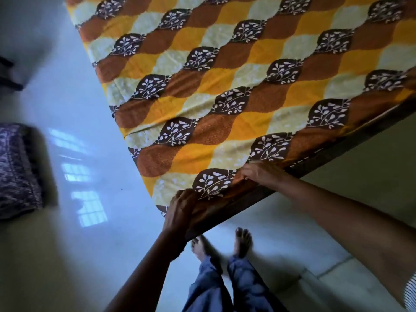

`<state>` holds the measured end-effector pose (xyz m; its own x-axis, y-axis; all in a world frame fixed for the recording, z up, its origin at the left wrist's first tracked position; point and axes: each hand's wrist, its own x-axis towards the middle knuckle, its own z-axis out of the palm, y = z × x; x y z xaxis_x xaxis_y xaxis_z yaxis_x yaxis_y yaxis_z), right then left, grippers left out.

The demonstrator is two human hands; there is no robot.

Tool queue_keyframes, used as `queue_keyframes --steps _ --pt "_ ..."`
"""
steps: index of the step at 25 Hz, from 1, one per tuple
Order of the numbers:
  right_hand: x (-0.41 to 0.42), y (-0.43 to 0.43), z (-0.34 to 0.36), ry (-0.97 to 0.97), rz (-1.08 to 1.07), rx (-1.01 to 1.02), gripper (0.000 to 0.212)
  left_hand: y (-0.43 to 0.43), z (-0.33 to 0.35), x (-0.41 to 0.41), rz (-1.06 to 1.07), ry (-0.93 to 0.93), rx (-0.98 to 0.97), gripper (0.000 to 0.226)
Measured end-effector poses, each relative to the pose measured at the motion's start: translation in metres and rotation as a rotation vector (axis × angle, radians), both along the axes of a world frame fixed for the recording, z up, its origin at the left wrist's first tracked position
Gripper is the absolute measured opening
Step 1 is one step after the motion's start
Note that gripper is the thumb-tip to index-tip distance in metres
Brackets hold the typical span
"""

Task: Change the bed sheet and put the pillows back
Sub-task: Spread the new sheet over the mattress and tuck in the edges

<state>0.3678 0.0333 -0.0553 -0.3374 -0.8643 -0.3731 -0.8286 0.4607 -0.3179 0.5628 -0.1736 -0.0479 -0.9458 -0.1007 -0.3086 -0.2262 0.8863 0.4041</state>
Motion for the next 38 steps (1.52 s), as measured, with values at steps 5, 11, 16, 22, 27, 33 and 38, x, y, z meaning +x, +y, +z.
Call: queue_keyframes --steps 5,11,16,22,27,33,38 --pt "0.002 0.005 0.009 -0.157 0.143 0.163 0.018 0.015 0.034 0.012 0.084 -0.106 0.128 0.026" --pt "0.003 -0.020 0.002 -0.254 -0.065 0.330 0.019 0.020 0.025 0.004 0.195 -0.366 0.079 0.020" --pt "0.007 -0.006 0.009 -0.525 -0.269 0.342 0.032 0.020 0.023 0.010 0.569 -0.446 0.550 0.027" --pt "0.064 -0.040 0.037 -0.448 -0.568 -0.178 0.021 -0.037 0.020 0.040 1.052 -0.052 0.436 0.019" --pt "0.090 -0.113 0.025 -0.414 -0.444 -0.174 0.020 -0.054 -0.017 0.056 1.458 -0.248 0.957 0.026" --pt "0.113 -0.131 0.004 -0.359 -0.324 -0.062 0.031 -0.067 -0.039 0.076 1.424 -0.194 0.898 0.026" --pt "0.132 -0.121 -0.005 -0.260 -0.156 -0.011 0.031 -0.059 -0.041 0.093 1.154 -0.423 0.767 0.028"
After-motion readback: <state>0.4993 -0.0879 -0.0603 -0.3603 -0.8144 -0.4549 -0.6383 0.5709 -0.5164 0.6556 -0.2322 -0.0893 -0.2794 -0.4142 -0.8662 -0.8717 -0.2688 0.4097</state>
